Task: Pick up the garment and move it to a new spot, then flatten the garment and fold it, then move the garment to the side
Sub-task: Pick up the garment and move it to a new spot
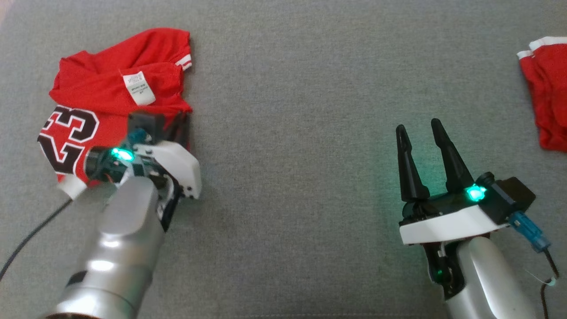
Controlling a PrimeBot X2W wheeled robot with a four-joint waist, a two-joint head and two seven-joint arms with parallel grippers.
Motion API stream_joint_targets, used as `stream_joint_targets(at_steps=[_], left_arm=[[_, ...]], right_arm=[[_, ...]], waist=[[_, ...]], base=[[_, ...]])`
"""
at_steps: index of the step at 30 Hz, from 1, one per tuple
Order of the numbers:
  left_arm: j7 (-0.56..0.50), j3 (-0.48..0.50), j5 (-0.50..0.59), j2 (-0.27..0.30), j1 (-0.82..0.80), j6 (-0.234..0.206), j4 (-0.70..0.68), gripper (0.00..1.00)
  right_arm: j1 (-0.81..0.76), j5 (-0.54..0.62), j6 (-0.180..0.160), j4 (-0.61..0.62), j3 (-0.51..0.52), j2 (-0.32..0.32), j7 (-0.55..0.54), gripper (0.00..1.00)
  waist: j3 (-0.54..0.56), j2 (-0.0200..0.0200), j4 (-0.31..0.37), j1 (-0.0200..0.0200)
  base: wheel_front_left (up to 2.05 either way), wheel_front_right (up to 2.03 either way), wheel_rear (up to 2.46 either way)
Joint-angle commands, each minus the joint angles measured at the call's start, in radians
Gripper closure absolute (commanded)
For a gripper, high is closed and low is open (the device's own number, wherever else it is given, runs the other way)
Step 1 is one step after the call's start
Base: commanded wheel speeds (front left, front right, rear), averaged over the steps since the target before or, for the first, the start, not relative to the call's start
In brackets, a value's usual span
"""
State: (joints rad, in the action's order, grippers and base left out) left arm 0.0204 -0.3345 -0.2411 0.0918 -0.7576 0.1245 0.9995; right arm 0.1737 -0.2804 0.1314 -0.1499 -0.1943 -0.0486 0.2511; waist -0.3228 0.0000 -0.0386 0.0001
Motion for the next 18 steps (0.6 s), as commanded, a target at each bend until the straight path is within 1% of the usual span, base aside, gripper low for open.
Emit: stream_joint_targets(at_steps=[1,8,12,18], left_arm=[[0.015,0.003,-0.006,0.023,-0.003,0.005,-0.015,1.0],[0.162,-0.136,-0.104,0.0,0.004,0.006,-0.116,1.0],[0.192,-0.217,-0.158,-0.013,0.005,0.006,-0.215,1.0],[0.194,-0.292,-0.213,-0.031,0.004,0.006,-0.362,1.0]], right_arm=[[0.018,-0.003,-0.001,0.03,-0.026,-0.002,0.011,0.0],[0.011,-0.011,-0.001,0.014,-0.022,-0.002,0.011,0.0],[0.007,-0.024,-0.001,0.011,-0.026,-0.002,0.011,0.0],[0.002,-0.05,-0.001,0.014,-0.039,-0.002,0.011,0.0]], waist=[[0.007,0.0,0.003,-0.0001],[0.061,0.0,0.02,-0.0001],[0.091,0.0,0.04,-0.0001],[0.107,0.0,0.091,-0.0001]], base=[[0.0,0.0,0.0],[0.0,0.0,0.0],[0.0,0.0,0.0],[0.0,0.0,0.0]])
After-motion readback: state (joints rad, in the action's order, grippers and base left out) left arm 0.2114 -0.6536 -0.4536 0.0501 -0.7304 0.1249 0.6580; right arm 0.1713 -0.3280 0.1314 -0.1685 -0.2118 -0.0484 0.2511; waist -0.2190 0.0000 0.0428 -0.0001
